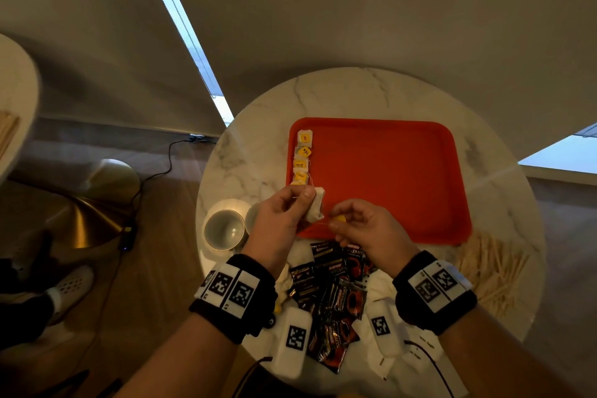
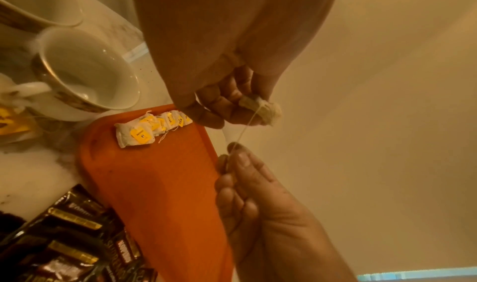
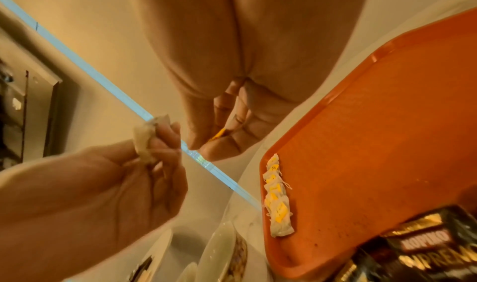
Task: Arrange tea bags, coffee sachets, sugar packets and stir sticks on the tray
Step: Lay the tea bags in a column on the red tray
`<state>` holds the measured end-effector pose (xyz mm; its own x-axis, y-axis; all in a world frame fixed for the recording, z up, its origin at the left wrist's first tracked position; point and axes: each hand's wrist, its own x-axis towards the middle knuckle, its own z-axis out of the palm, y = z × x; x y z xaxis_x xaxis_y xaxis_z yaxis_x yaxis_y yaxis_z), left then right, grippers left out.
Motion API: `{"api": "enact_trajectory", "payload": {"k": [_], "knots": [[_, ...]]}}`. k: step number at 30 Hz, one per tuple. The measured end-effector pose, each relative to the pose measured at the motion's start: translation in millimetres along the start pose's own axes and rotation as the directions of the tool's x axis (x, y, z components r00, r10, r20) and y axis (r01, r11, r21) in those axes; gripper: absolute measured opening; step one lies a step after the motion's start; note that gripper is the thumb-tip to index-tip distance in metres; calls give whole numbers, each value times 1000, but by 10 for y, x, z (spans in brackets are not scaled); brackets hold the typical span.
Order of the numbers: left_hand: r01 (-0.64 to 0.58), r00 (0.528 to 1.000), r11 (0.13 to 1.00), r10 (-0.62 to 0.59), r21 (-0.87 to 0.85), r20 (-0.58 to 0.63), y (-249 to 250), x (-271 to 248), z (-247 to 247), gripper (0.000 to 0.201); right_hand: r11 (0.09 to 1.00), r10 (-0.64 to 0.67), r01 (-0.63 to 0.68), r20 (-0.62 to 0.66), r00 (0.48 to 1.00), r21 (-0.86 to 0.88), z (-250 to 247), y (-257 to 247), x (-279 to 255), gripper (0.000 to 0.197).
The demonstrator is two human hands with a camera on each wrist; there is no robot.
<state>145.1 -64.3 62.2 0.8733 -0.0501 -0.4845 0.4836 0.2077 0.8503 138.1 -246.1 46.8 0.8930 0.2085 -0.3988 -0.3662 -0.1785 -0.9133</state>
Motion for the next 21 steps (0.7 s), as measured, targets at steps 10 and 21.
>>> {"api": "enact_trajectory", "payload": {"k": [10, 21], "knots": [[-90, 996, 939, 76, 331, 55, -71, -9, -26, 16, 960, -206, 158, -200, 958, -232, -20, -224, 22, 7], [2, 999, 992, 2, 125, -34, -127, 61, 11, 32, 835, -430, 362, -82, 899, -414, 99, -182, -21, 12]]}}
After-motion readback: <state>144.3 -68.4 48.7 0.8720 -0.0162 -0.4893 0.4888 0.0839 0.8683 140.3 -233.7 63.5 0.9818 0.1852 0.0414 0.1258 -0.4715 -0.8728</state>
